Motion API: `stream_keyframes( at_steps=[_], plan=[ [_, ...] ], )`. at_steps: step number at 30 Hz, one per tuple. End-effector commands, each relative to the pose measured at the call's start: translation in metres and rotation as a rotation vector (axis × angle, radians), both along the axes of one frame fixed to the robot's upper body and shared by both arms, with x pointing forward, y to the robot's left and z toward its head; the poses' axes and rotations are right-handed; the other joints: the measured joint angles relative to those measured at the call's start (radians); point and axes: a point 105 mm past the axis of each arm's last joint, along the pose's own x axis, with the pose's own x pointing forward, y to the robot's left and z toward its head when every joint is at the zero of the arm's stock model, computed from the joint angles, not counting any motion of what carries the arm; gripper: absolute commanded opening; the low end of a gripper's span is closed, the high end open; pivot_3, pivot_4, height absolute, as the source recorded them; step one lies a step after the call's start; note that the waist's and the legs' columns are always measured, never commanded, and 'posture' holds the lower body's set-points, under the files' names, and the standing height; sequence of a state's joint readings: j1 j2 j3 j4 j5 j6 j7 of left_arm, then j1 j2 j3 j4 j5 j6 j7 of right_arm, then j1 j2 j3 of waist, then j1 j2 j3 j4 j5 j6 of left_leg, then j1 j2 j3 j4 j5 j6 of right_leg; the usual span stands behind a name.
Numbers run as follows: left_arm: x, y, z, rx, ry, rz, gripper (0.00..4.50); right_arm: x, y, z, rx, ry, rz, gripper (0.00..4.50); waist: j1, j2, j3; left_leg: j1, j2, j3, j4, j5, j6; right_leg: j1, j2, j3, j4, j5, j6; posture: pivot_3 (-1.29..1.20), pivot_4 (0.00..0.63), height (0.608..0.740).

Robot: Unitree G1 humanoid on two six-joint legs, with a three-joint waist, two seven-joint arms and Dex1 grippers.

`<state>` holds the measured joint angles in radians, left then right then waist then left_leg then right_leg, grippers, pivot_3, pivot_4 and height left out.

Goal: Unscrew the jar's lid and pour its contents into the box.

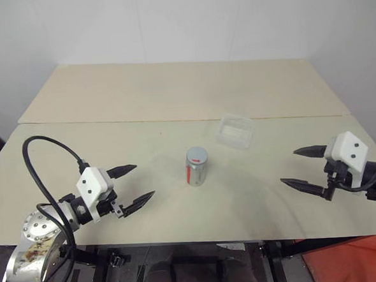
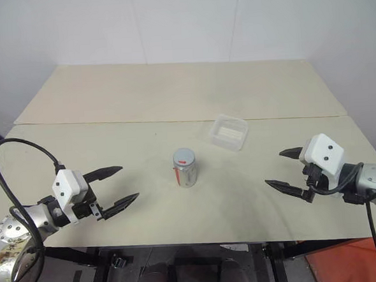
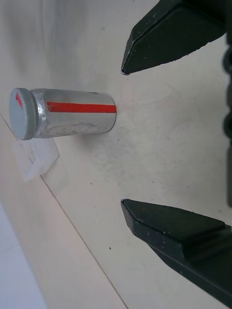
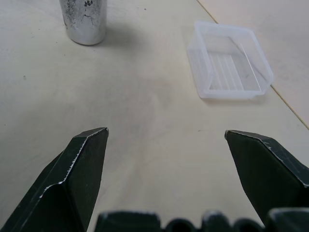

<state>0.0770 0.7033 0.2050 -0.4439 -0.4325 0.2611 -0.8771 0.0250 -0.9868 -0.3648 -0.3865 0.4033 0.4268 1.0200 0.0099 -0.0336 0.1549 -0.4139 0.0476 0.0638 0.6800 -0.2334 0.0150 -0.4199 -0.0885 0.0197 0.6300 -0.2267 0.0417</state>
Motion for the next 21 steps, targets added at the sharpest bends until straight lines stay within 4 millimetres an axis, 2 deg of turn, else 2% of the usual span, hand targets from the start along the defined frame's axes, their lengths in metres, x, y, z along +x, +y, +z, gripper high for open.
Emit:
stream_keyframes(
  at_steps=[1, 7, 10, 13, 18, 21],
  plan=[
    [-0.002, -0.007, 0.007, -0.008, -0.028, -0.030, 4.49, -0.002, 0.000, 0.012, -0.014, -0.046, -0.009, 4.50, 0.000, 0.000, 0.000, 0.000, 0.000, 0.000, 0.000, 0.000, 0.000, 0.000, 0.000, 0.000, 0.000, 0.000, 0.000, 0.00, 0.150, 0.740],
    [-0.001, -0.010, 0.007, -0.026, -0.023, -0.039, 4.49, -0.002, 0.001, 0.011, -0.009, -0.046, -0.014, 4.50, 0.000, 0.000, 0.000, 0.000, 0.000, 0.000, 0.000, 0.000, 0.000, 0.000, 0.000, 0.000, 0.000, 0.000, 0.000, 0.00, 0.150, 0.740],
    [0.006, -0.017, 0.000, -0.088, -0.041, -0.023, 4.49, -0.002, 0.004, 0.010, -0.002, -0.045, -0.014, 4.50, 0.001, 0.000, 0.000, 0.000, 0.000, 0.000, 0.000, 0.000, 0.000, 0.000, 0.000, 0.000, 0.000, 0.000, 0.000, 0.00, 0.150, 0.740],
    [0.014, -0.028, -0.012, -0.152, -0.074, 0.003, 4.49, -0.001, 0.008, 0.008, 0.003, -0.043, -0.010, 4.50, 0.002, 0.000, 0.000, 0.000, -0.001, 0.000, 0.000, 0.000, 0.000, 0.001, 0.000, 0.000, 0.000, 0.000, 0.000, 0.00, 0.150, 0.740],
    [0.018, -0.062, -0.030, -0.239, -0.120, -0.013, 4.49, 0.000, 0.013, 0.009, 0.021, -0.054, -0.015, 4.50, 0.002, 0.000, 0.000, 0.000, -0.001, -0.001, 0.001, 0.000, 0.000, 0.001, 0.000, 0.000, 0.000, 0.000, 0.000, 0.00, 0.150, 0.740],
    [0.023, -0.073, -0.033, -0.267, -0.158, 0.019, 4.49, 0.000, 0.014, 0.009, 0.023, -0.059, -0.021, 4.50, 0.002, 0.000, 0.000, 0.000, -0.001, -0.001, 0.001, 0.000, 0.000, 0.001, 0.000, 0.000, 0.000, 0.000, 0.000, 0.00, 0.150, 0.740]
  ],
)
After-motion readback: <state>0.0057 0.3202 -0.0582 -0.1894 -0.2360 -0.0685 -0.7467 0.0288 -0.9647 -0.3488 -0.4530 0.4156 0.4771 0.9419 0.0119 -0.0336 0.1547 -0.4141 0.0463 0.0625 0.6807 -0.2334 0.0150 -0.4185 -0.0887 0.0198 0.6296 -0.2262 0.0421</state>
